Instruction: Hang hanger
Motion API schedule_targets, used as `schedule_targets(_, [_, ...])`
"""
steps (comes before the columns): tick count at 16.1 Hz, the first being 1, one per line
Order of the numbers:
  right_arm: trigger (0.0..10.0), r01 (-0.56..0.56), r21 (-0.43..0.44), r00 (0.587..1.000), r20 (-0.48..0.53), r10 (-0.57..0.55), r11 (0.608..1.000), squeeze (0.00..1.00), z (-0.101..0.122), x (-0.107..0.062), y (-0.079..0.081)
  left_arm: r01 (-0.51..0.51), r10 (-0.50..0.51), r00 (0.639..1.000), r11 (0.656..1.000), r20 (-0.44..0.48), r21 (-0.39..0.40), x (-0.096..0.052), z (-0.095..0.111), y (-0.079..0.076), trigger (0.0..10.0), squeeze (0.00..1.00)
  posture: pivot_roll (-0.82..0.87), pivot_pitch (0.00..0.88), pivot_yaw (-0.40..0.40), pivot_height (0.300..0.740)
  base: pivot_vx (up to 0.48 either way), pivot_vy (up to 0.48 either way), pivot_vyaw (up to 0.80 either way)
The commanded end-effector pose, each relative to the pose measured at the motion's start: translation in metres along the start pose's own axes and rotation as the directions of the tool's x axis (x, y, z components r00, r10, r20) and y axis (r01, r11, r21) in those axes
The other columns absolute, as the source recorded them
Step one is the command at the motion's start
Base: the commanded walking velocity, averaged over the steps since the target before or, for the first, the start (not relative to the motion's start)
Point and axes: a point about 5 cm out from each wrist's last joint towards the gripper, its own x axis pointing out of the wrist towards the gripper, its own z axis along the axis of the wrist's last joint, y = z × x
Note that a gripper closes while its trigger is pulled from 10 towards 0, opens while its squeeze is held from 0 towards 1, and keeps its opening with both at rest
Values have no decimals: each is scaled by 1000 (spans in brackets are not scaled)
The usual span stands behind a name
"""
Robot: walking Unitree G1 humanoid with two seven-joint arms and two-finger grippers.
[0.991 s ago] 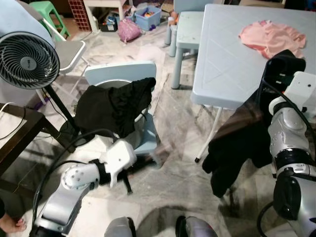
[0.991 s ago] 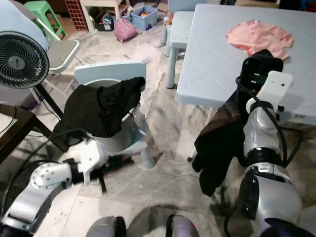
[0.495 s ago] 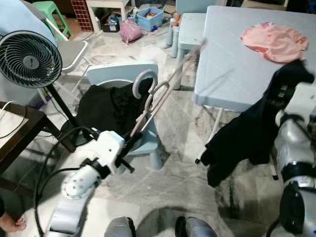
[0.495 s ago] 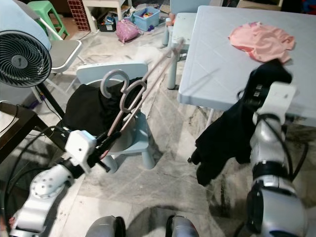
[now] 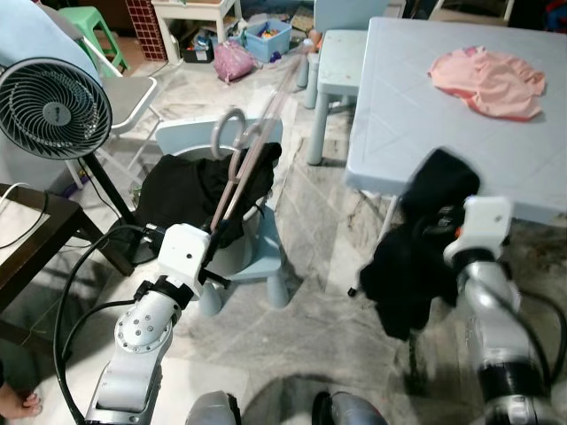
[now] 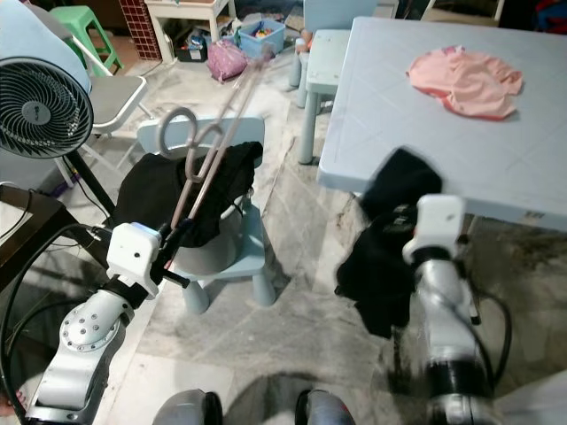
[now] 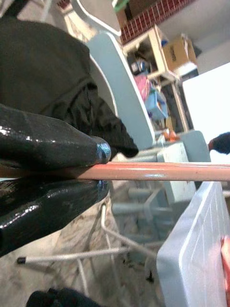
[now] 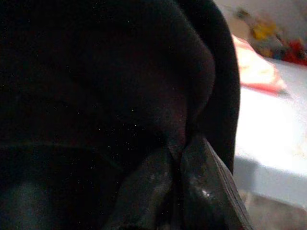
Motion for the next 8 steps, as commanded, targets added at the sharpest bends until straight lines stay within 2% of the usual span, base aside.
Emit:
schedule_targets(1, [0,-55,-55,993,98,60,997,0,17,-9,9,-62,62,998,998,-10,0,-4,-3,7,10000,0,-13,0,-14,740,0,0,0])
schedule_targets(2, [0,-68,-67,994,86,74,995,0,13,-24,13,-125,125,992,992,-18,15,-8,-6,12,10000,0,-22,0,-12,740,0,0,0])
schedule_targets(4, [0,-51,-54,997,50,54,997,0,7,-33,13,-157,156,987,987,-46,-14,-10,-10,15,10000,0,-26,0,-14,740,0,0,0])
schedule_targets(6, [0,-36,-54,999,23,37,998,0,8,-39,15,-123,121,991,992,-51,-31,-11,-12,12,10000,0,-26,0,-16,740,0,0,0])
schedule_targets(8, [0,-37,-71,999,25,39,997,0,12,-38,19,-102,100,994,993,-44,-55,-9,-11,9,10000,0,-25,0,-16,740,0,0,0])
